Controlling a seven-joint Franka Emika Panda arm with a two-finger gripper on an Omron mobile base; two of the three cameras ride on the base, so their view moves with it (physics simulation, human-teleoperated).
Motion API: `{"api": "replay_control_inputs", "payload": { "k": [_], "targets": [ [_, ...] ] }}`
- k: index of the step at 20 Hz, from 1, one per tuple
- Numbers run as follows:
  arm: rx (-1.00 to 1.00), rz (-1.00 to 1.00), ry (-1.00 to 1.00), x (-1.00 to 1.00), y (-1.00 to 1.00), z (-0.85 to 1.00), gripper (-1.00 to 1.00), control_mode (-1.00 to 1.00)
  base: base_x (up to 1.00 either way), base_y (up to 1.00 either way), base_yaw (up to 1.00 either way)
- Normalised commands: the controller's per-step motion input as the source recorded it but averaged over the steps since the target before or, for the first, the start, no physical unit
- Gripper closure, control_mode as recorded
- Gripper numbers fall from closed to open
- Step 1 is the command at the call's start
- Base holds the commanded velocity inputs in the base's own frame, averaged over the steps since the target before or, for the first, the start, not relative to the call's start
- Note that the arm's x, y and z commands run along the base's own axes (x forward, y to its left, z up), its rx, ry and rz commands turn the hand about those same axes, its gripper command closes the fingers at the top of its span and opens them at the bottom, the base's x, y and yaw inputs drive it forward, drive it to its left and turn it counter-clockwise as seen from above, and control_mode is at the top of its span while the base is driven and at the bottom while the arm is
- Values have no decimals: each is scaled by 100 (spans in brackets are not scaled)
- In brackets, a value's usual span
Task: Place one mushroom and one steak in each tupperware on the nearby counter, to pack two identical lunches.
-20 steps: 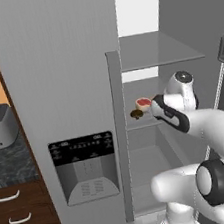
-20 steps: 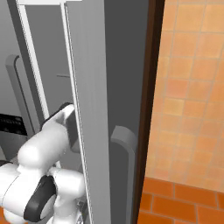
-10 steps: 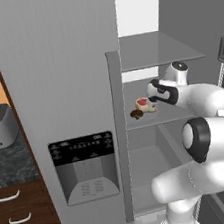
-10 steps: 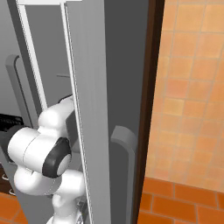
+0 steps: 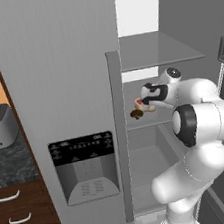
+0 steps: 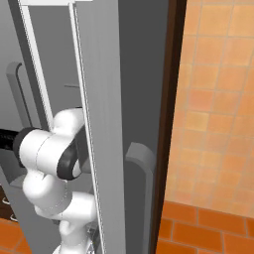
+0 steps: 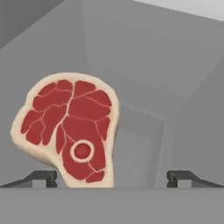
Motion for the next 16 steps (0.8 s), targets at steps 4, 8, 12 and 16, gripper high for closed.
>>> {"api": "replay_control_inputs", "payload": {
  "k": [4,8,12,16],
  "targets": [
    [0,0,2,12,16,-23,-100,-100,0,0,0],
    [0,0,4,7,13,-35,-100,-100,0,0,0],
    [0,2,-1,8,10,-12,-100,-100,0,0,0],
    [0,4,-7,5,14,0,100,-100,0,0,0]
  ]
}}
